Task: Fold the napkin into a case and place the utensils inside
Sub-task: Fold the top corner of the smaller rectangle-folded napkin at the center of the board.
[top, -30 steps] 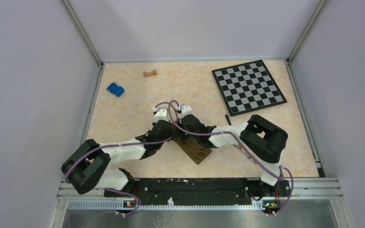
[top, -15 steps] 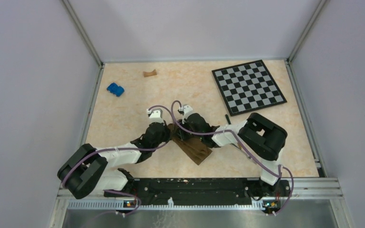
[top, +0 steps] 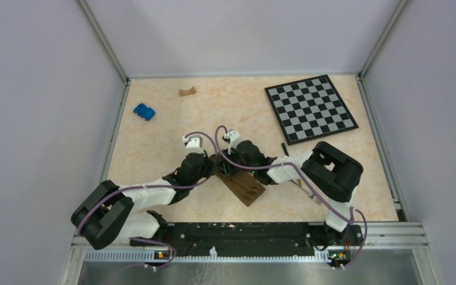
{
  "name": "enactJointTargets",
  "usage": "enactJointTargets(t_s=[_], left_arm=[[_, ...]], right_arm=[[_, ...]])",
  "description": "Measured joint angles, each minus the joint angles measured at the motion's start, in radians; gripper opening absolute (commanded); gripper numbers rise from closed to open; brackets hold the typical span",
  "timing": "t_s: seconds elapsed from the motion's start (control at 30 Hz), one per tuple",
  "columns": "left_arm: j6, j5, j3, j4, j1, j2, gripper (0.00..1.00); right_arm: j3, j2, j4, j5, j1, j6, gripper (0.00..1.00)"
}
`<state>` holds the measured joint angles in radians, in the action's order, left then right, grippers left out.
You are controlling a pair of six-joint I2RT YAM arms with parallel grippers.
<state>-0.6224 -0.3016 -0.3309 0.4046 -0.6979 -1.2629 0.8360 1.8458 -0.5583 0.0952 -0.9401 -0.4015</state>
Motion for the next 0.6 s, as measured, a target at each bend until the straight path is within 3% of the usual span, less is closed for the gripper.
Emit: enactJointTargets(t_s=[0.33,0.6], left_arm=[[0.010,0.001,0.010,-0.002,0.008,0.030,0.00],[0.024,0.008,0.022,0.018,0.009,0.055,0.00]], right_arm=[[0.077,0.047,0.030,-0.026,0.000,-0.011,0.18],[0.108,0.131,-0.010,-0.018,0.000,-0.080,0.17]])
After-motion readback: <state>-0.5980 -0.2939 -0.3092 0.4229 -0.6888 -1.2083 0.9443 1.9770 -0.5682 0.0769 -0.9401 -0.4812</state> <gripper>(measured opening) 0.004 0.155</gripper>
